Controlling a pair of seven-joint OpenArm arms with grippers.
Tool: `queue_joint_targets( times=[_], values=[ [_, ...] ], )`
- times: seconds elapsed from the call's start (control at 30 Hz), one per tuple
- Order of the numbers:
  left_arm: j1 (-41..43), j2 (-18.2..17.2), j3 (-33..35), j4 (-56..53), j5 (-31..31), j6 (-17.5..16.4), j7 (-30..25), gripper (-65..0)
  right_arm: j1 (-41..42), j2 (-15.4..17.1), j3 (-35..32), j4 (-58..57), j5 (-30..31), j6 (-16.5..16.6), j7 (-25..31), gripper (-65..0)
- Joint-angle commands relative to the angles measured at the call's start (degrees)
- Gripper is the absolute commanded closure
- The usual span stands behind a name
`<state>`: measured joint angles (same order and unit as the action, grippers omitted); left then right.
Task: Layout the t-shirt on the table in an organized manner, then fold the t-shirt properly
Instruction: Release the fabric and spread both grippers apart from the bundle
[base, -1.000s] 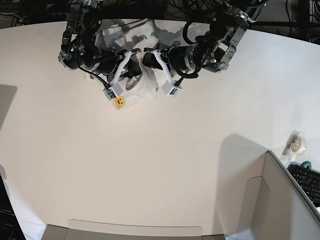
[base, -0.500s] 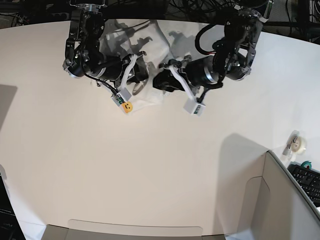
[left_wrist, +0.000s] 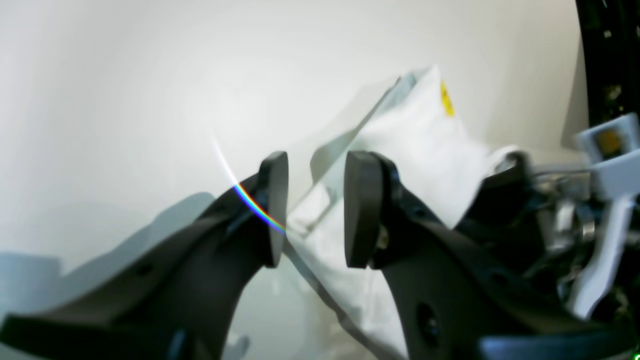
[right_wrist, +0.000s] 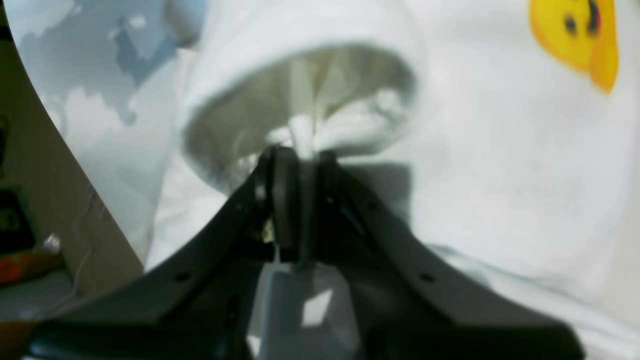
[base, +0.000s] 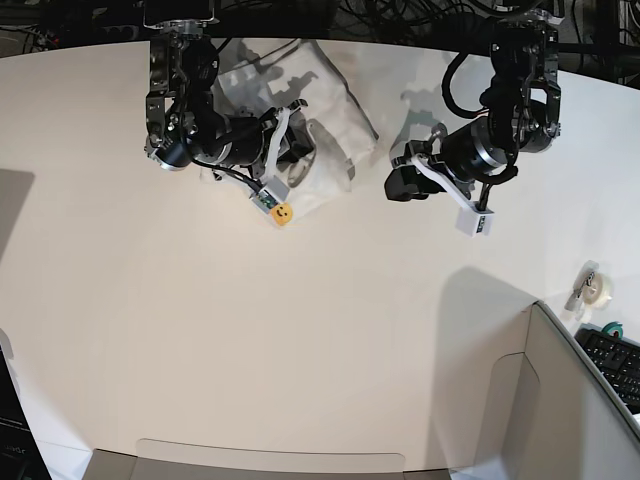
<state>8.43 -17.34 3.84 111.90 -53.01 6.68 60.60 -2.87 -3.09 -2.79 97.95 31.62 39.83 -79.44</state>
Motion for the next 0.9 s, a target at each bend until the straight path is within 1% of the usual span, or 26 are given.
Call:
queue_joint_targets(
  times=[0.0, 0.07, 0.13, 0.3, 0.4, 0.43, 0.5, 0.73, 0.87],
  values=[
    [-0.56, -0.46, -0.72, 1.11, -0.83, 0.22, -0.42, -19.2, 0.98, -0.29, -1.04, 0.20, 1.13, 0.17, 0.36, 0.0],
    [-0.56, -1.51, -0.80, 1.11, -0.83, 0.22, -0.42, -19.2, 1.51, 0.68, -2.18, -0.41, 1.22, 0.17, 0.45, -1.2],
    [-0.56, -1.78, -1.07, 1.11, -0.83, 0.22, -0.42, -19.3, 1.60, 1.03, -3.41, -0.41, 1.48, 0.17, 0.45, -8.6],
    [-0.82, -1.87, -1.15, 1.11, -0.83, 0.22, -0.42, -19.4, 1.69, 1.20, -3.94, -0.24, 1.48, 0.17, 0.45, -30.9],
    [-0.82, -1.87, -1.15, 1.11, -0.83, 0.22, -0.42, -19.4, 1.69, 1.20, -3.94, 0.11, 1.57, 0.17, 0.45, -40.3],
    [-0.82, -1.87, -1.15, 1.11, -0.83, 0.22, -0.42, -19.4, 1.86, 1.20, -3.94, 0.29, 1.66, 0.17, 0.45, -42.3],
    [-0.82, -1.87, -1.15, 1.03, -0.83, 0.22, -0.42, -19.4, 2.21, 1.20, -4.03, 1.08, 2.89, 0.17, 0.45, -43.6],
    [-0.82, -1.87, -1.15, 0.85, -0.83, 0.22, -0.42, -19.4, 2.57, 1.91, -3.94, 5.39, 11.07, 0.17, 0.45, -43.6],
    [-0.91, -1.87, -1.15, 0.85, -0.83, 0.22, -0.42, -19.4, 3.09, 2.08, -4.03, 5.65, 12.56, 0.17, 0.36, -43.6]
  ],
)
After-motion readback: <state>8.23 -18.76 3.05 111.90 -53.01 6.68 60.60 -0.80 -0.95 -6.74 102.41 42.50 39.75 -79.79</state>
